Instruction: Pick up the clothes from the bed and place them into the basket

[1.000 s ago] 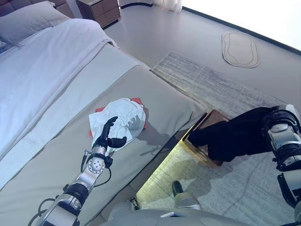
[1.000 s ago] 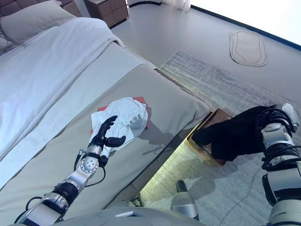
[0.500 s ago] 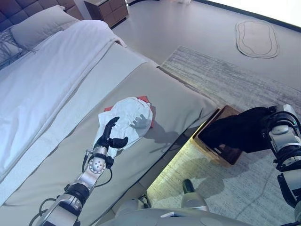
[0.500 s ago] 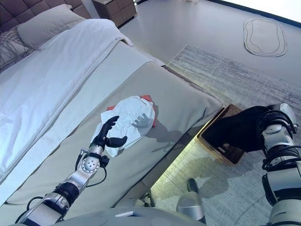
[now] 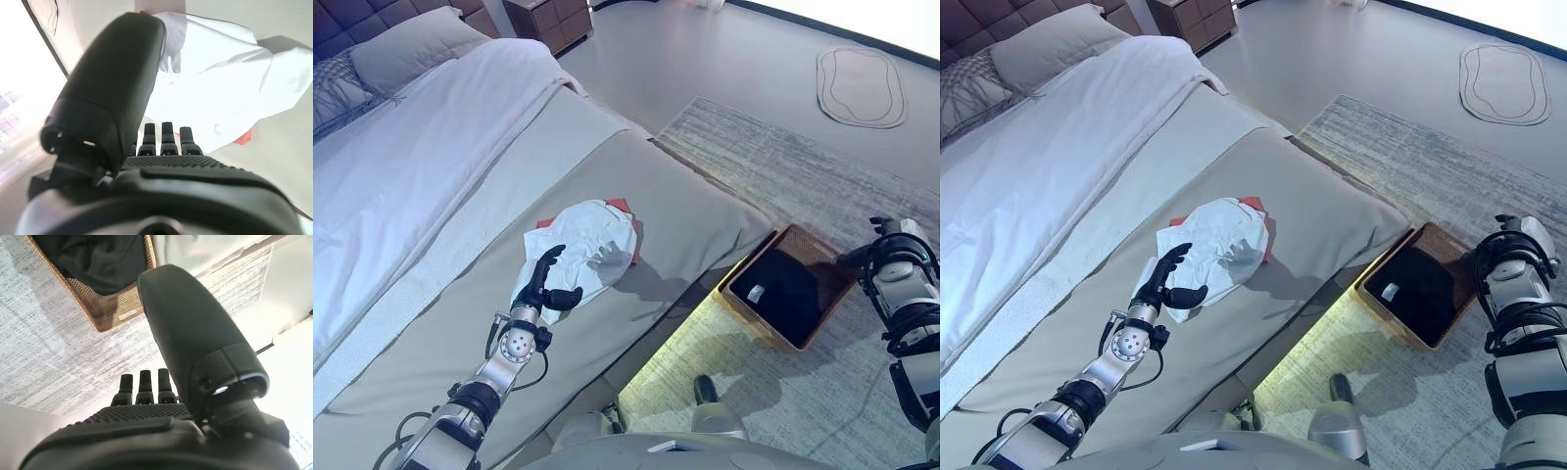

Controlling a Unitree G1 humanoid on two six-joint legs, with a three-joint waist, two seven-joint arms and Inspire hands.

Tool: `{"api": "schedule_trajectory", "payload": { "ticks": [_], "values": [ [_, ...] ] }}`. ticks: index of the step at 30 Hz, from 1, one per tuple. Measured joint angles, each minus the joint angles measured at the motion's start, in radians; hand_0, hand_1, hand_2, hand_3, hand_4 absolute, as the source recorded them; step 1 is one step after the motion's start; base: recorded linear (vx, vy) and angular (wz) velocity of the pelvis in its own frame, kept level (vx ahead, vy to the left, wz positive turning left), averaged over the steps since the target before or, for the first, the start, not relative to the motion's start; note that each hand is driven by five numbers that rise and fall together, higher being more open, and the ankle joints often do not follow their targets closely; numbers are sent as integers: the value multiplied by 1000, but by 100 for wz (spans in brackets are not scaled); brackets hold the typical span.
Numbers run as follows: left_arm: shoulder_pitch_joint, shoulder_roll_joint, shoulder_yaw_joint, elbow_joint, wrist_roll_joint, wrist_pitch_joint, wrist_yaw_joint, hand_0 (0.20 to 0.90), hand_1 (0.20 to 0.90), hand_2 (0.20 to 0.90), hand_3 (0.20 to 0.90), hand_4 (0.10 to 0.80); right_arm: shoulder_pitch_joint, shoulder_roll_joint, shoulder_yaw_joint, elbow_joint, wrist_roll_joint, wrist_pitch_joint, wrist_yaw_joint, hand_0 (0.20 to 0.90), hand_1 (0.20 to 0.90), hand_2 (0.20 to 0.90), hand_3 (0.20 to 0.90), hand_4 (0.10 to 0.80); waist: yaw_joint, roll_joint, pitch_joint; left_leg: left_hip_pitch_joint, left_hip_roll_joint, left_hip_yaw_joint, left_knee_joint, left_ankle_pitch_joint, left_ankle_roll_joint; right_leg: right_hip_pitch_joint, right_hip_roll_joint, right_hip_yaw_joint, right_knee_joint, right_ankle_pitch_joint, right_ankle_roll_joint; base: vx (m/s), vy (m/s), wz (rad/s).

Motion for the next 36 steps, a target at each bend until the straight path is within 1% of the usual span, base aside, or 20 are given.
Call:
{"api": "schedule_trajectory", "payload": {
  "ticks": [6, 11, 14, 15, 18, 19, 20, 25, 27, 28, 31, 32, 34, 35, 36],
  "values": [
    [3, 0, 0, 0, 0, 0, 0, 900, 900, 900, 900, 800, 0, 0, 0, -4, 0, 0, -1, 900, 900, 900, 900, 800, 4, -8, 5, 11, 0, -4, 0, 0, 0, 14, 0, -4, 0, 0, 0, 0, 0, 0],
    [9, -1, 5, 0, -4, 0, 4, 900, 900, 900, 900, 800, -2, 1, 1, -83, -2, 0, -6, 900, 900, 900, 900, 800, 12, -20, 12, 12, 1, -10, 0, 0, 0, 17, 1, -8, 0, 0, 0, 2, 12, 2],
    [23, -1, 5, 0, -4, 0, 10, 900, 900, 900, 900, 800, -5, 2, 44, -145, -22, -1, -23, 900, 900, 900, 900, 800, 18, -24, 15, 11, 0, -27, 0, 5, -2, 27, 1, -26, 0, 0, 0, 4, 27, 15],
    [27, -2, 5, 0, -4, 0, 11, 900, 900, 900, 900, 800, -5, 3, 58, -164, -36, -2, -31, 900, 900, 900, 900, 800, 28, -25, 16, 11, 1, -31, 0, 6, -3, 28, 2, -29, 0, 0, 0, -14, 25, 15],
    [43, -2, 10, -1, -11, 1, 27, 900, 900, 900, 900, 800, -6, 49, 76, -236, -67, -3, -100, 900, 900, 900, 900, 800, 50, -25, 15, -8, 2, -65, 0, 16, -6, 28, 7, -61, 0, -1, -1, -14, 16, 28],
    [47, -2, 10, -1, -11, 1, 29, 900, 900, 900, 900, 800, -7, 68, 99, -255, -82, -5, -121, 900, 900, 900, 900, 800, 61, -25, 15, -14, 3, -76, 0, 20, -6, 28, 8, -72, 0, -1, -1, -7, 25, 36],
    [52, -2, 11, -2, -11, 1, 32, 900, 900, 900, 900, 800, -7, 95, 114, -268, -98, -9, -149, 900, 900, 900, 900, 800, 67, -25, 15, -22, 3, -92, 0, 24, -6, 29, 9, -85, 0, -4, -7, 5, 30, 38],
    [82, -4, 20, -3, -11, 0, 42, 900, 900, 900, 900, 800, -9, 222, 198, -301, -186, -17, -246, 900, 900, 900, 900, 800, 148, -24, 15, -59, -1, -156, 0, 34, -9, 26, 10, -145, 0, -12, -18, -10, 41, 38],
    [82, -3, 27, -8, -11, -3, 45, 900, 900, 900, 900, 800, -15, 250, 240, -301, -239, -22, -277, 900, 900, 900, 900, 800, 186, -24, 14, -89, -6, -185, 0, 42, -7, 15, 10, -174, 0, -13, -19, -70, 23, 46],
    [82, -2, 30, -11, -11, -11, 46, 900, 900, 900, 900, 800, -26, 264, 265, -293, -256, -22, -289, 900, 900, 900, 900, 800, 208, -23, 14, -110, -13, -208, 1, 53, -3, 5, 8, -196, 1, -13, -19, -100, 28, 53],
    [79, 0, 29, -15, -11, -38, 47, 900, 900, 900, 900, 800, -67, 285, 313, -237, -271, -26, -288, 900, 900, 900, 900, 800, 248, -20, 20, -135, -26, -245, 1, 64, -3, -5, -3, -239, 14, -27, -18, -85, 27, 47],
    [78, 3, 29, -23, -13, -49, 47, 900, 900, 900, 900, 800, -81, 293, 319, -215, -274, -32, -288, 900, 900, 900, 900, 800, 269, -15, 31, -139, -37, -263, 1, 66, -3, -7, -13, -253, 36, -45, -15, -94, 44, 46],
    [73, 13, 27, -43, -14, -73, 46, 900, 900, 900, 900, 800, -135, 310, 335, -138, -275, -40, -287, 900, 900, 900, 900, 800, 283, -3, 64, -144, -53, -287, 2, 70, -1, -32, -34, -276, 113, -90, -8, -45, 47, 43],
    [65, 19, 21, -54, -23, -91, 46, 900, 900, 900, 900, 800, -164, 312, 341, -100, -277, -45, -285, 900, 900, 900, 900, 800, 306, 3, 90, -147, -62, -290, 2, 71, 0, -61, -51, -276, 171, -121, -9, -24, 40, 23],
    [59, 22, 17, -60, -29, -95, 45, 900, 900, 900, 900, 800, -180, 311, 348, -82, -279, -46, -282, 900, 900, 900, 900, 800, 310, 2, 102, -148, -67, -291, 2, 71, 1, -75, -61, -276, 199, -135, -9, -14, 37, 15]
  ]
}}
